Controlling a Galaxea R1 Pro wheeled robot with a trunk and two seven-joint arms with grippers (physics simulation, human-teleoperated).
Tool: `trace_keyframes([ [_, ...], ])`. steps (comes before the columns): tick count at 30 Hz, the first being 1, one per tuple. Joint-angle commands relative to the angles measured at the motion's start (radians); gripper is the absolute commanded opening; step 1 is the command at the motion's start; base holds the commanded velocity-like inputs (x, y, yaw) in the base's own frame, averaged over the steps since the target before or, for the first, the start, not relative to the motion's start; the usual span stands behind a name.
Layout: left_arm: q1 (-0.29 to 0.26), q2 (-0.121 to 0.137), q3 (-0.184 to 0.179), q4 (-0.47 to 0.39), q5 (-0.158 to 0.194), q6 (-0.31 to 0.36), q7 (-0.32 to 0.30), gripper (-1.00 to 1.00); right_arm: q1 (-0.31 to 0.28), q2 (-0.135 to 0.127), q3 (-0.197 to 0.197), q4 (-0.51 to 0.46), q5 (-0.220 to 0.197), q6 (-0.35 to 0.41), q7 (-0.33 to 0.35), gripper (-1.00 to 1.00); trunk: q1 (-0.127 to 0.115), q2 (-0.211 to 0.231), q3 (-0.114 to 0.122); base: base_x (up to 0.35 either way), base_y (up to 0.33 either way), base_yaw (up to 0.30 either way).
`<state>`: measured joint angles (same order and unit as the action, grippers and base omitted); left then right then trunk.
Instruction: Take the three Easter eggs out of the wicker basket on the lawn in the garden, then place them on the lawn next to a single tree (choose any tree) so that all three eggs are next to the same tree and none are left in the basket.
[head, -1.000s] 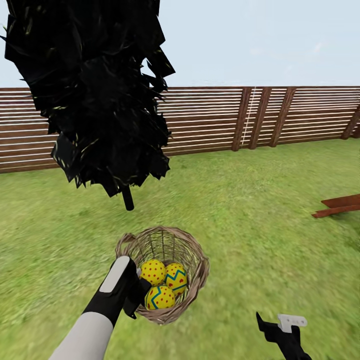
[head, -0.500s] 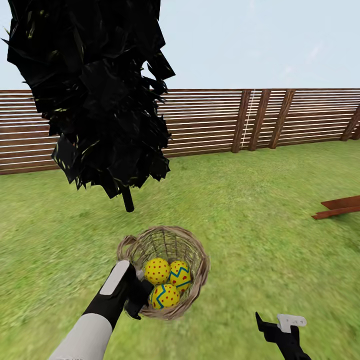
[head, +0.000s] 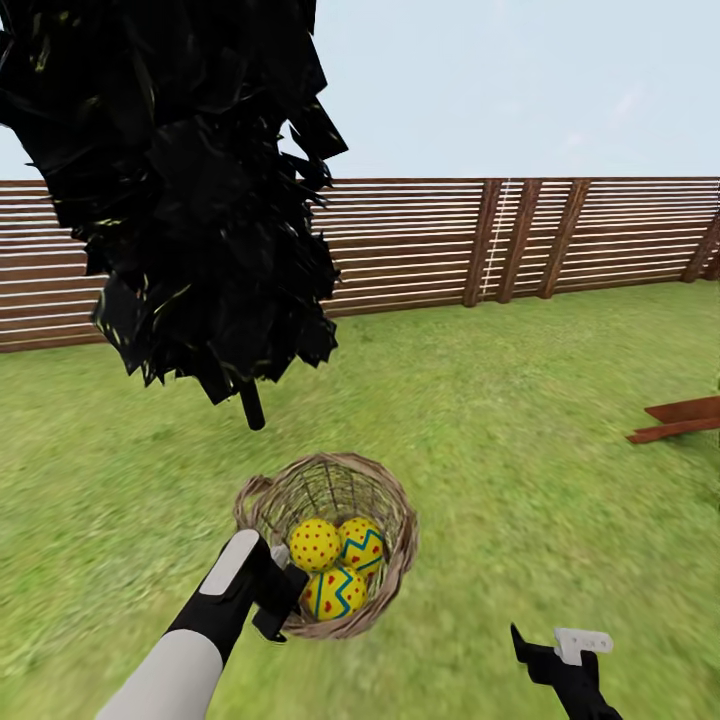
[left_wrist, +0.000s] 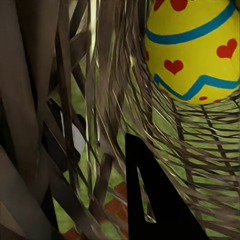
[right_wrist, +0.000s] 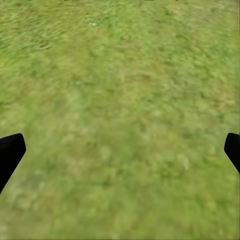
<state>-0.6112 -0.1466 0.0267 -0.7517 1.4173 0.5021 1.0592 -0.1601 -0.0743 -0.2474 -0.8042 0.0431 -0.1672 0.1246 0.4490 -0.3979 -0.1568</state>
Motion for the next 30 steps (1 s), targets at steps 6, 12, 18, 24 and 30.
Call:
trace_keyframes([
  [6,-0.001,-0.001,0.002,-0.001,0.005,-0.006,0.014,-1.00,-0.001,0.001,-0.004,0.000,0.004,-0.003,0.007,1.00,0.001,-0.002,-0.002,0.267,0.000,-0.212],
  [12,-0.001,-0.001,0.002,0.000,0.003,-0.011,0.022,-1.00,-0.001,0.001,-0.004,-0.001,0.004,-0.003,0.006,1.00,0.001,-0.002,-0.002,0.114,0.000,-0.180],
  [18,-0.001,-0.001,0.003,0.014,0.002,-0.011,0.020,-1.00,-0.001,-0.001,-0.004,-0.001,0.006,-0.005,0.007,1.00,0.001,-0.002,-0.002,0.060,0.000,-0.003],
  [24,-0.001,-0.001,0.002,0.014,0.002,-0.011,0.019,-1.00,-0.001,-0.001,-0.004,-0.001,0.006,-0.005,0.007,1.00,0.001,-0.002,-0.002,0.327,0.000,0.000],
  [30,-0.001,-0.002,0.002,0.014,0.002,-0.011,0.021,-1.00,-0.001,-0.001,-0.004,-0.003,0.006,-0.005,0.006,1.00,0.001,-0.002,-0.002,0.335,0.000,0.000],
])
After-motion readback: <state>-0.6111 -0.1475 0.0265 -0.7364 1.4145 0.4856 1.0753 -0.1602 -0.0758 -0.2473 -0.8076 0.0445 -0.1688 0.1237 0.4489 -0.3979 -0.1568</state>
